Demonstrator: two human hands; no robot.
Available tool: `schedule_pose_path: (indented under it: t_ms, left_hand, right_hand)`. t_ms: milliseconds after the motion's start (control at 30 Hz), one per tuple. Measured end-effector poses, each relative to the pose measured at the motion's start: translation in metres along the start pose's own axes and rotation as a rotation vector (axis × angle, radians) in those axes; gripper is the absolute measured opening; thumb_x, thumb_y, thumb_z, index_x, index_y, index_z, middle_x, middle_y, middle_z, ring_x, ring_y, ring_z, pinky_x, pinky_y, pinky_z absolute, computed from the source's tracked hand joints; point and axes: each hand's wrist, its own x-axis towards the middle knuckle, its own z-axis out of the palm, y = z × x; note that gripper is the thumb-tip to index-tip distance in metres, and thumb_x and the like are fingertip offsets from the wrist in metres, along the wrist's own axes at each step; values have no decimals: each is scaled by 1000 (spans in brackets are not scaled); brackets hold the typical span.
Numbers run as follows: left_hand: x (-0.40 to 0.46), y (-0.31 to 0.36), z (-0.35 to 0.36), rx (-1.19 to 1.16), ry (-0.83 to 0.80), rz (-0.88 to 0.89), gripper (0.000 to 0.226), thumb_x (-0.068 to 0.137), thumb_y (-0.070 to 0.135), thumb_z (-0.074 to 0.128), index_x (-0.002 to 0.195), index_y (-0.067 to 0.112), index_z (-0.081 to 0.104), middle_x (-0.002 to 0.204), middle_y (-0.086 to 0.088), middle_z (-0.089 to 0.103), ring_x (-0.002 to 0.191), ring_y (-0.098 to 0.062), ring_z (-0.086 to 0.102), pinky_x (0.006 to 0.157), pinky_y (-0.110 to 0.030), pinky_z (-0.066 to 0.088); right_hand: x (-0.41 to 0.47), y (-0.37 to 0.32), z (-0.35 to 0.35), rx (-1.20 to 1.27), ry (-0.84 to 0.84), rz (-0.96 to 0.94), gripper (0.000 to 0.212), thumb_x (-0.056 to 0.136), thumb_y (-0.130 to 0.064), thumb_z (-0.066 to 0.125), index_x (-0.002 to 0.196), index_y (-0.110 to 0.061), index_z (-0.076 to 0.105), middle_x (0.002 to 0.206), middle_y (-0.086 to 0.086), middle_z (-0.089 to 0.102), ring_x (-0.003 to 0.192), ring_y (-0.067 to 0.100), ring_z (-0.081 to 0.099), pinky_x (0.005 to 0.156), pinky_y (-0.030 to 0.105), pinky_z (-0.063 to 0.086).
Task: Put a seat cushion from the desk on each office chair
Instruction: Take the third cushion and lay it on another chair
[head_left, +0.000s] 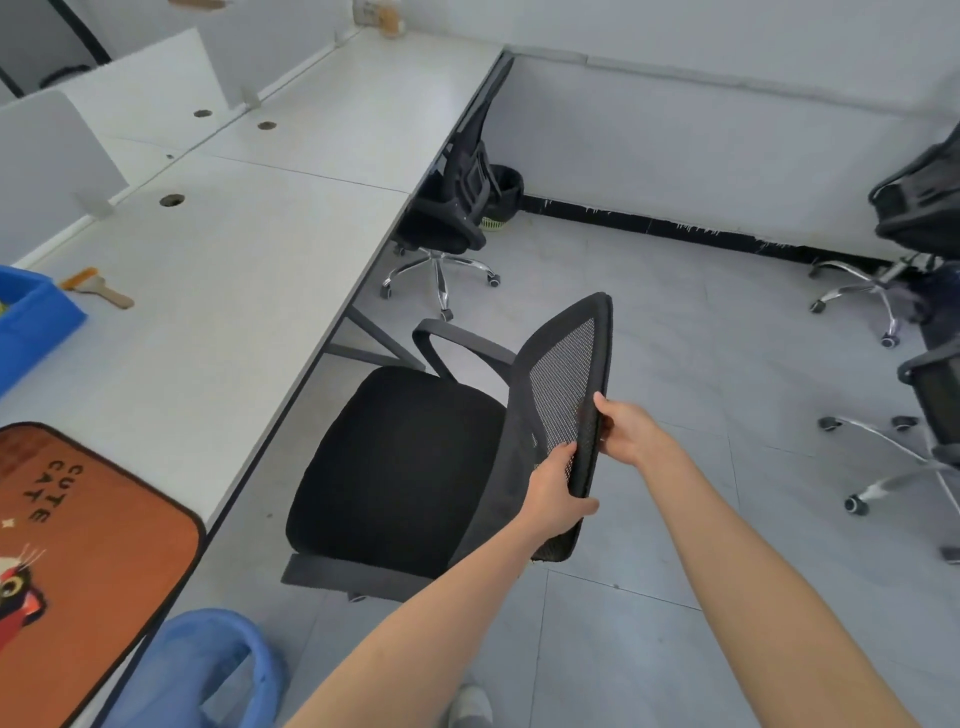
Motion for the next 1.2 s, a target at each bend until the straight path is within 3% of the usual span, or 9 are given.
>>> schedule_pose_path:
  t_ms: [167, 300, 433, 533, 667, 867, 1000, 1100, 1200]
  left_hand:
    - [15, 1, 8, -21, 30, -8, 70, 72, 12, 71, 134, 13, 37, 115, -4, 52, 104, -19, 50, 92, -34, 47]
    - [15, 0, 6, 7, 11, -23, 76, 75, 26, 73, 138, 15, 33, 133, -4, 48, 121, -22, 48, 102, -36, 43]
    - [1, -3, -26, -61, -21, -46, 61, 89, 28, 56, 143, 18, 28, 147, -1, 39, 135, -20, 37, 110, -35, 32]
    - [-22, -25, -73, -112, 80, -67, 42, 94, 21, 47, 135, 18, 41, 136, 0, 52, 126, -16, 48, 105, -27, 38]
    - [-79, -80, -147, -180, 362, -161, 32, 94, 19, 48, 125, 20, 52, 121, 4, 63, 115, -10, 56, 101, -21, 38]
    - [-195, -172, -252, -259, 814, -365, 30, 91, 10, 48, 121, 12, 56, 106, 0, 67, 101, -17, 61, 95, -33, 46]
    - [-270, -234, -318, -281, 1064, -538, 34, 93, 11, 45, 127, 13, 51, 113, -2, 63, 91, -20, 58, 71, -32, 47]
    - [-317, -276, -358, -299, 1238, -679, 40, 92, 9, 46, 132, 8, 45, 130, -11, 56, 121, -28, 51, 96, -37, 42]
    - [-352, -307, -387, -317, 1323, -835, 49, 92, 12, 47, 139, 6, 35, 144, -15, 41, 133, -31, 39, 109, -42, 34]
  right_hand:
    - [10, -7, -4, 13, 8, -13, 22, 96, -19, 45, 80, -4, 53, 78, 9, 53, 71, 20, 51, 62, 33, 45]
    - [8, -10, -8, -84, -17, -41, 22, 96, -18, 44, 81, -7, 54, 77, 7, 55, 70, 18, 52, 64, 29, 45]
    - [6, -16, -13, -642, 158, -211, 25, 95, -26, 43, 101, -9, 61, 105, 16, 61, 97, 28, 57, 89, 35, 41]
    - [-7, -25, 1, -1076, 333, -550, 39, 93, -15, 44, 127, 4, 48, 132, 25, 51, 123, 37, 46, 102, 39, 35]
    - [-31, -14, 79, -1245, 109, -790, 38, 94, -12, 43, 131, -2, 46, 136, 18, 49, 126, 33, 45, 106, 38, 34]
    - [-59, 78, 265, -1372, -508, -765, 40, 95, -15, 42, 135, -9, 43, 138, 8, 49, 128, 22, 45, 107, 31, 33]
    - [-92, 153, 389, -1427, -823, -716, 42, 94, -13, 42, 136, -8, 40, 141, 9, 46, 129, 21, 43, 106, 28, 31]
    - [-102, 199, 461, -1469, -879, -661, 49, 93, -15, 43, 140, -8, 33, 145, 11, 40, 132, 25, 39, 107, 31, 32]
    - [-92, 232, 499, -1587, -755, -654, 57, 91, -17, 46, 143, -6, 25, 149, 16, 30, 137, 31, 29, 112, 39, 28]
